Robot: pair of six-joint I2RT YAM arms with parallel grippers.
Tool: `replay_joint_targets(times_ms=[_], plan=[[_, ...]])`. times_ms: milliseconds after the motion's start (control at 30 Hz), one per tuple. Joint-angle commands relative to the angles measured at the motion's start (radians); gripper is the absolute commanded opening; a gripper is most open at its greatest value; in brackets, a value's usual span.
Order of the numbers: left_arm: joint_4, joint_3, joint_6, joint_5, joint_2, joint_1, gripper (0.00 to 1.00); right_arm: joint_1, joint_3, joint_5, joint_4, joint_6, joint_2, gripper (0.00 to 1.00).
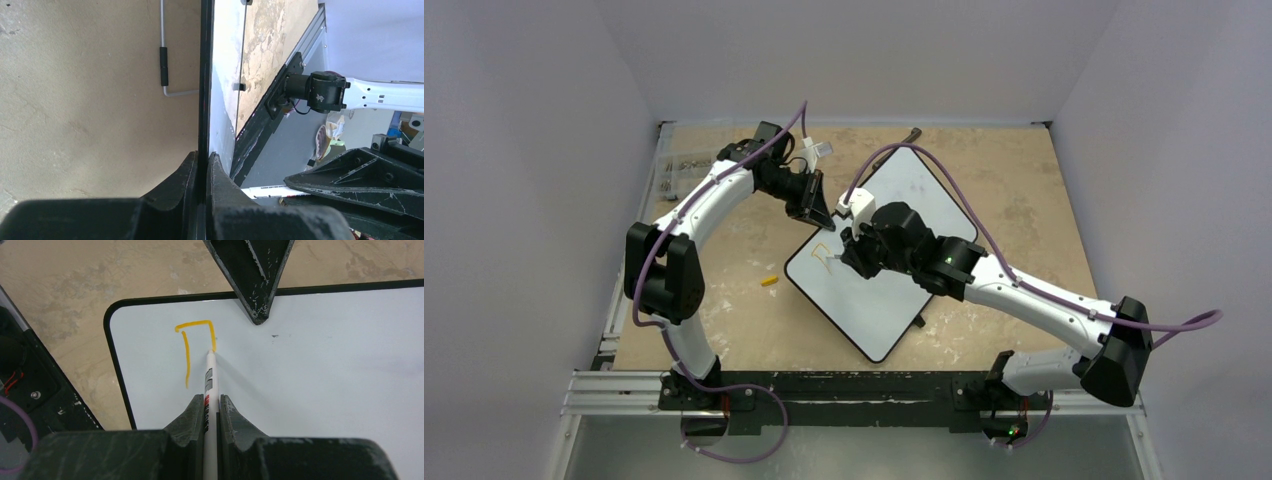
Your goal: Write a sentence on the whiteboard
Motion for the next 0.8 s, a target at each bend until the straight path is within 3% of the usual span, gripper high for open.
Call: replay_joint_targets(times_ms=[0,533,767], plan=[[-0.006,-0.005,0.004,-0.056,-0.028,-0.031,0.0,-0.002,-0.001,-0.058,0.004,-0.007,-0.009,0.0],[-0.007,-0.003,0.004,-0.057,-0.034,-0.031,0.0,-0.002,0.06,-0.096,0.087,0.021,-0.043,0.0],[-0.006,-0.003,0.004,-0.057,-0.037,-0.03,0.0,-0.016,0.017,0.021,0.098,0.054,-0.087,0.0]])
